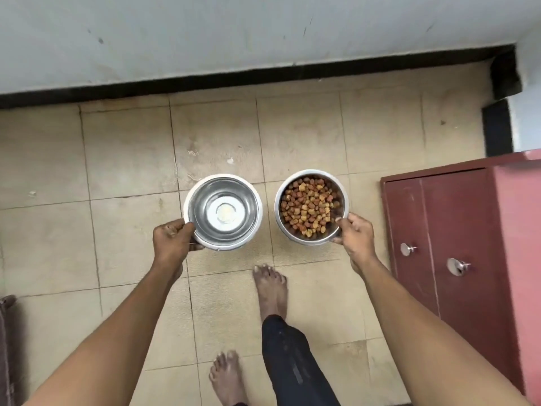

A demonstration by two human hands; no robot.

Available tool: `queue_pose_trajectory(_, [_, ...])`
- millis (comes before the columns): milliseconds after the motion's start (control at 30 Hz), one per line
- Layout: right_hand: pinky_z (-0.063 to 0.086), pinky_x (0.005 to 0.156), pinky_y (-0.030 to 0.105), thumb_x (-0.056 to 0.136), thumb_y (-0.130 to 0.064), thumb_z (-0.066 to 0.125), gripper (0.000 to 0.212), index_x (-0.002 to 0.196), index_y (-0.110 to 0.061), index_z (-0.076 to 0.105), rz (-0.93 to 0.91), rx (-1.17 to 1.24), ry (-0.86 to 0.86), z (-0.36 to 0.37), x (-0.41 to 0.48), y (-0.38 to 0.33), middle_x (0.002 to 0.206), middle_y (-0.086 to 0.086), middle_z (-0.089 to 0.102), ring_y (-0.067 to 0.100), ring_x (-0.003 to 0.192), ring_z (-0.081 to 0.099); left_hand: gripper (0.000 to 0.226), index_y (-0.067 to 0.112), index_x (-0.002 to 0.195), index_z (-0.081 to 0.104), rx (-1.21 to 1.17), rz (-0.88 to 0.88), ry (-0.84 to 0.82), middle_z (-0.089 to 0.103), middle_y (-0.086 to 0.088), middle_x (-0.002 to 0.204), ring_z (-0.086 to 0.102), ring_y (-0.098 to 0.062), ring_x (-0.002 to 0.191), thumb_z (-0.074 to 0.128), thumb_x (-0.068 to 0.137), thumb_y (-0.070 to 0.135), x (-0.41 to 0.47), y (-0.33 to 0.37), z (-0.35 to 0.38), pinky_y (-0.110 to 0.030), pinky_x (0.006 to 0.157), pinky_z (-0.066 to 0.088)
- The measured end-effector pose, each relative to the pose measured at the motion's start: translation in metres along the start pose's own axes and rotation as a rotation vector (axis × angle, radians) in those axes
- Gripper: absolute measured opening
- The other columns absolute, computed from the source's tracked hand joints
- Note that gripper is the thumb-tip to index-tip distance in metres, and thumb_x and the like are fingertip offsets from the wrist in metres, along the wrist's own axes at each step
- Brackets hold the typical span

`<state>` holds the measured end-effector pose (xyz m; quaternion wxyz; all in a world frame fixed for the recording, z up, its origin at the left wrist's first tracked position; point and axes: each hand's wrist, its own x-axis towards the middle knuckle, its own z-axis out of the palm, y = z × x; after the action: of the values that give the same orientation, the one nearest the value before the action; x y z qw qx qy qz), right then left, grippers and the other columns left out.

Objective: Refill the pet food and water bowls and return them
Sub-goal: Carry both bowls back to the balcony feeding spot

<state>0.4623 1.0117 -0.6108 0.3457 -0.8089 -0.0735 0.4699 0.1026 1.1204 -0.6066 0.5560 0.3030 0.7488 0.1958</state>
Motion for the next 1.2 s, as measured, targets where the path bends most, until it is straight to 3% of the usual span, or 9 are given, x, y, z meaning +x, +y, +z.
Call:
queue_pose_trajectory(133, [0.063,0.060,0.023,0.105,-0.004,0.054,0.024,0.100,-0.015,0.075,0.033,0.010,-0.018,0.027,0.052,0.023,0.090,0.001,0.079,0.010,0.076,0.075,0.018,0.000,0.076,0.072,0.007,-0.026,0.020,0.065,-0.001,0.050,0.064,-0.012,0.045,0.063,0.091,0.000,0.051,-0.031,0.024,-0.026,0.046,0.058])
queue_pose_trajectory(400, [0.062,0.059,0.022,0.104,-0.005,0.056,0.022,0.094,-0.015,0.073,0.038,-0.012,-0.011,0.059,0.122,0.053,0.087,0.005,0.076,0.015,0.075,0.073,0.022,0.003,0.070,0.070,0.020,-0.054,0.030,0.066,-0.003,0.049,0.065,-0.015,0.044,0.062,0.090,0.000,0.115,-0.073,0.053,-0.027,0.047,0.059])
queue_pose_trajectory(800, [0.060,0.058,0.023,0.105,-0.007,0.058,0.021,0.120,-0.001,0.072,0.098,-0.014,-0.057,0.069,0.154,0.093,0.105,0.016,0.076,0.023,0.088,0.074,0.021,0.006,0.071,0.071,0.009,-0.088,0.049,0.069,-0.002,0.051,0.068,-0.015,0.046,0.062,0.090,0.000,0.153,-0.100,0.082,-0.026,0.047,0.059])
queue_pose_trajectory(967, [0.060,0.058,0.021,0.106,-0.009,0.058,0.021,0.121,-0.003,0.071,0.108,0.027,-0.082,0.072,0.156,0.099,0.106,0.014,0.076,0.022,0.089,0.074,0.019,0.005,0.074,0.071,0.019,-0.098,0.050,0.067,-0.013,0.063,0.066,-0.020,0.050,0.063,0.091,0.002,0.157,-0.106,0.086,-0.026,0.047,0.058])
queue_pose_trajectory(1133, [0.061,0.058,0.022,0.105,-0.009,0.059,0.015,0.106,-0.016,0.072,0.105,0.064,-0.064,0.073,0.158,0.103,0.101,0.009,0.077,0.022,0.089,0.075,0.022,0.008,0.076,0.070,0.005,-0.101,0.029,0.068,0.002,0.050,0.064,-0.009,0.043,0.060,0.094,-0.001,0.155,-0.110,0.087,-0.023,0.044,0.056])
queue_pose_trajectory(1200, [0.062,0.061,0.025,0.105,-0.010,0.060,0.014,0.108,-0.016,0.072,0.108,0.054,-0.054,0.074,0.157,0.105,0.105,0.011,0.077,0.023,0.092,0.076,0.022,0.009,0.079,0.070,0.008,-0.101,0.021,0.068,0.003,0.051,0.064,-0.009,0.044,0.059,0.096,0.000,0.153,-0.111,0.087,-0.023,0.045,0.056])
